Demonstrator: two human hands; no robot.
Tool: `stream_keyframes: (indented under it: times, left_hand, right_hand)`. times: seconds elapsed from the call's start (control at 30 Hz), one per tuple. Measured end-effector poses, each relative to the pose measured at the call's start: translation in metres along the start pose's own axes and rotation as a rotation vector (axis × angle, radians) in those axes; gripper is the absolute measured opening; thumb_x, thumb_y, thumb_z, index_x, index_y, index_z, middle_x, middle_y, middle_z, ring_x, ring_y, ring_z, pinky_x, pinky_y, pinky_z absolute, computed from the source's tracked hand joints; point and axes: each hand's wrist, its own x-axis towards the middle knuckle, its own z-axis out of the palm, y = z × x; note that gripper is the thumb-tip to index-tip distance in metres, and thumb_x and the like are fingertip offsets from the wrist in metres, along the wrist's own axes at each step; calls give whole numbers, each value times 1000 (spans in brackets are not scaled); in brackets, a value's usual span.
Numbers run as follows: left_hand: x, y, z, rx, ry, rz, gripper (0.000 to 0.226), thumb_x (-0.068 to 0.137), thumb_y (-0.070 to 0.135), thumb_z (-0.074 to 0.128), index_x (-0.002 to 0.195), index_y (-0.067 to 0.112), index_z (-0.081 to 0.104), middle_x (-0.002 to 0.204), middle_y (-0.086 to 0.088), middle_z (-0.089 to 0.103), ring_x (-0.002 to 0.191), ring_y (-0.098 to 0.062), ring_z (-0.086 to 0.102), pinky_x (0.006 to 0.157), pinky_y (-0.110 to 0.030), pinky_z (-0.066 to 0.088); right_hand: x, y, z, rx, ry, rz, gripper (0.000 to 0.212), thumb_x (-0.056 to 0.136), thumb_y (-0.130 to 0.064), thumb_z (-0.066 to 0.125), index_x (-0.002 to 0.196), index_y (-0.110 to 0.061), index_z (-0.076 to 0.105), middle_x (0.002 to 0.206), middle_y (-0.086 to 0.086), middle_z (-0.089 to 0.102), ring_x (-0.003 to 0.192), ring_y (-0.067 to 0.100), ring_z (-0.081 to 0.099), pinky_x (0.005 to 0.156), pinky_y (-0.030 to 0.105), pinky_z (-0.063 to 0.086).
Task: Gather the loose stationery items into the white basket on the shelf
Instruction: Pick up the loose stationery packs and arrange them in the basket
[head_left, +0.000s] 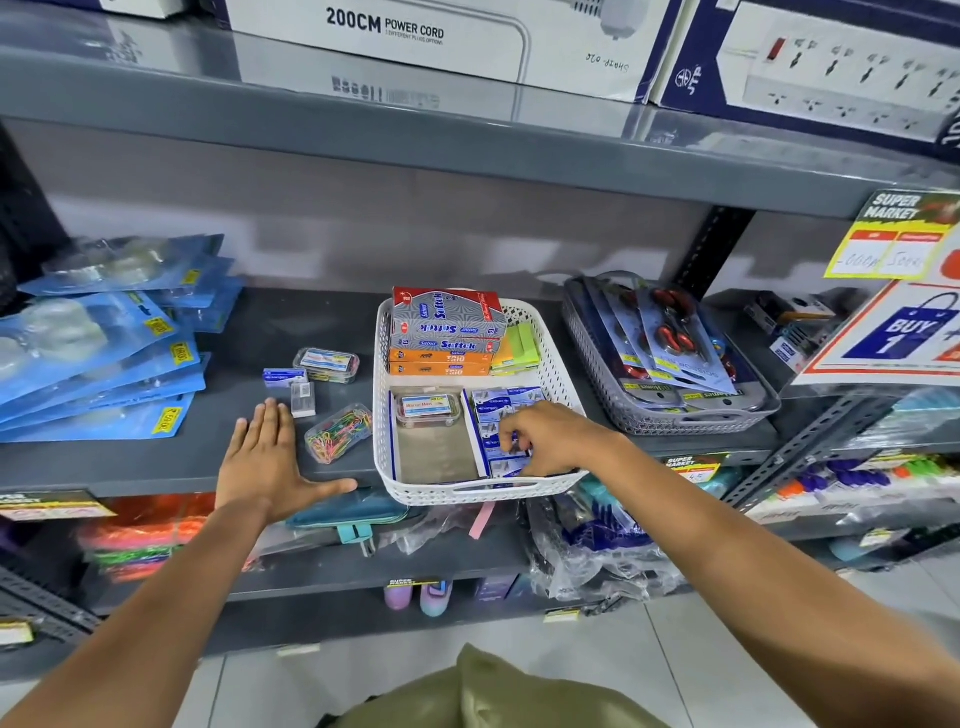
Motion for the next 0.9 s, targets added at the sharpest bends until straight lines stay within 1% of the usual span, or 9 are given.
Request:
stream_keyframes:
  times: [0.17,0.3,0.37,0.47,0.53,0.63,0.77,0.83,0.9]
  left_hand:
    - [0,-1,1,2,6,1,152,41,106,20,152,4,0,162,-12,-2,149,-22,-6,120,-37,-8]
    - [0,-2,1,-4,11,10,152,42,106,18,152,4,0,162,-12,-2,149,-22,-6,120,-37,-8]
    - [0,-3,0,4,2,14,151,42,106,16,152,4,-1,162,-12,-3,149,-22,-6,120,-37,-8]
    - [0,-4,0,14,3,17,151,42,106,15,152,4,-1,162,-11,-3,149,-22,-7,119,-35,-10]
    - [0,-4,0,13,-4,24,152,41,107,15,152,4,-1,162,-12,-3,149,-21,-7,119,-36,-9]
    - [2,-6,1,6,-8,31,154,39,107,15,152,4,-2,162,-11,-4,149,-21,-8,119,-36,-9]
    - [4,-11,2,19,-11,56,152,40,106,18,152,5,-3,162,-11,-5,149,-21,-7,118,-33,-10]
    - [5,-16,0,0,-13,74,151,40,106,22,152,7,0,162,-9,-2,149,-21,-2,118,-33,-5]
    - [7,-25,-3,-1,-15,105,152,38,106,25,153,9,2,163,-7,3,149,-22,4,120,-35,1]
  right_hand:
    - [1,1,1,87,2,45,30,70,-24,80,85,-22,55,76,-8,53,80,19,55,66,26,39]
    - [6,-5,-1,119,2,66,35,72,-30,79,85,-20,48,83,2,58,78,23,57,69,34,47]
    - [7,-7,-3,141,-9,131,38,73,-33,78,87,-19,46,82,0,55,70,20,56,62,32,47]
    - [7,-9,-4,96,-62,266,40,77,-39,74,92,-17,43,76,-3,49,53,14,55,45,24,41]
    - [7,-9,-2,87,-84,290,38,81,-40,69,92,-16,42,75,-2,51,48,14,55,42,22,40]
    - [9,-8,-2,174,-66,267,30,89,-36,62,92,-15,40,71,1,55,48,16,58,45,25,46]
    - [11,-6,-5,270,-76,271,31,92,-33,57,103,-13,36,74,2,54,60,23,68,64,34,59]
    - [12,-5,-7,297,-127,283,33,93,-32,56,110,-12,37,80,4,56,70,25,72,67,35,61]
    - [15,-6,-14,313,-200,306,34,93,-29,57,115,-11,38,92,12,58,73,27,73,64,35,61]
